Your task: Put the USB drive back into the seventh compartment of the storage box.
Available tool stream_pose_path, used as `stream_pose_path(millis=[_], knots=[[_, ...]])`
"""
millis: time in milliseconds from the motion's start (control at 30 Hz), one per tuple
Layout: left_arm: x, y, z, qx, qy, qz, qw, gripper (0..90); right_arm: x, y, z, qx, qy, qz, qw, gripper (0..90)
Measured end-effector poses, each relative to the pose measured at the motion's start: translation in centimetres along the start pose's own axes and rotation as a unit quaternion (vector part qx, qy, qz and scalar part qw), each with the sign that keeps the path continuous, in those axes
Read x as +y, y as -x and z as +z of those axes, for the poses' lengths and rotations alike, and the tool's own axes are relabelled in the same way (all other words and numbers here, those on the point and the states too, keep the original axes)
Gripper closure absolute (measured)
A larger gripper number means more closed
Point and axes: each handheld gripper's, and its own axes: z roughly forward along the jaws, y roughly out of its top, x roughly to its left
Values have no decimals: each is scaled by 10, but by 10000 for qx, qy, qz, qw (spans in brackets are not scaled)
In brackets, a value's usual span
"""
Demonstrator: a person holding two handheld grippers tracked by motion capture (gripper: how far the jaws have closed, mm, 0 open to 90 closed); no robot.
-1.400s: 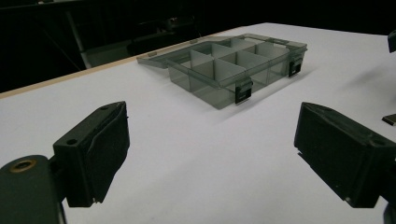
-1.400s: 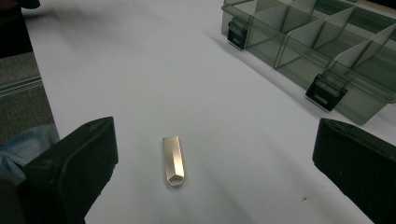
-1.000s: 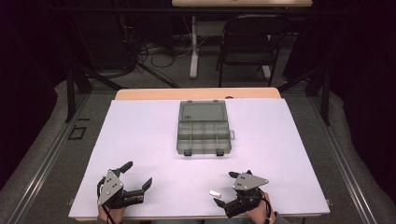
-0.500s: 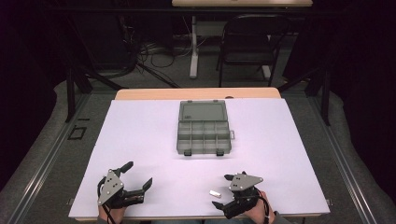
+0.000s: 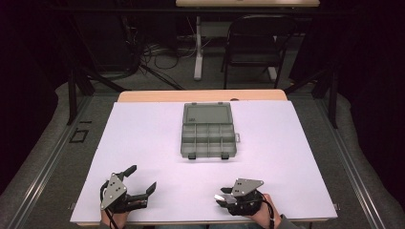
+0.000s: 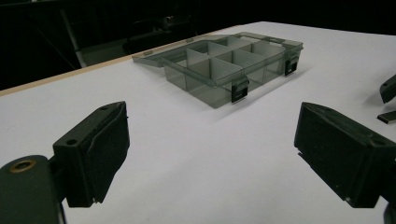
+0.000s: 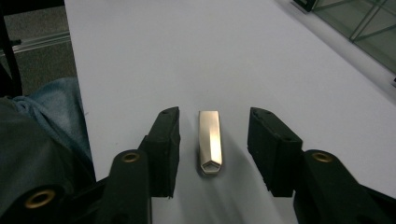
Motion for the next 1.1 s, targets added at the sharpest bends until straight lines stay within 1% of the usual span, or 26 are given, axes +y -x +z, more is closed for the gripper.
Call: stream_pose_path(millis=[67,100,167,200,467,633,833,933,1100], knots=[[0,0,0,-10,-1,28,10000,106,0,1,1,62,-43,-66,10000,646],[0,0,0,-11,-3,27,10000,106,0,1,1,62,-43,-66,10000,646],[0,0,0,-8,2,-5,10000,106,-1,2,1,85,-52,-85,9999,669],[0,0,0,-10,1,10,10000,106,0,2,1,119,-70,-123,9998,688],[0,-1,0,-21,-29,2,10000,106,0,1,4,159,-100,-174,9997,727],[0,-1,0,-24,-35,8,10000,106,0,2,4,157,-97,-163,9997,786],[-1,0,1,-24,-34,-11,10000,106,-1,2,3,139,-76,-148,9998,790],[0,0,1,-20,-33,8,10000,106,-1,1,2,122,-19,-134,9998,791],[0,0,1,-16,-30,1,10000,106,1,-1,-1,86,53,-180,9998,793]])
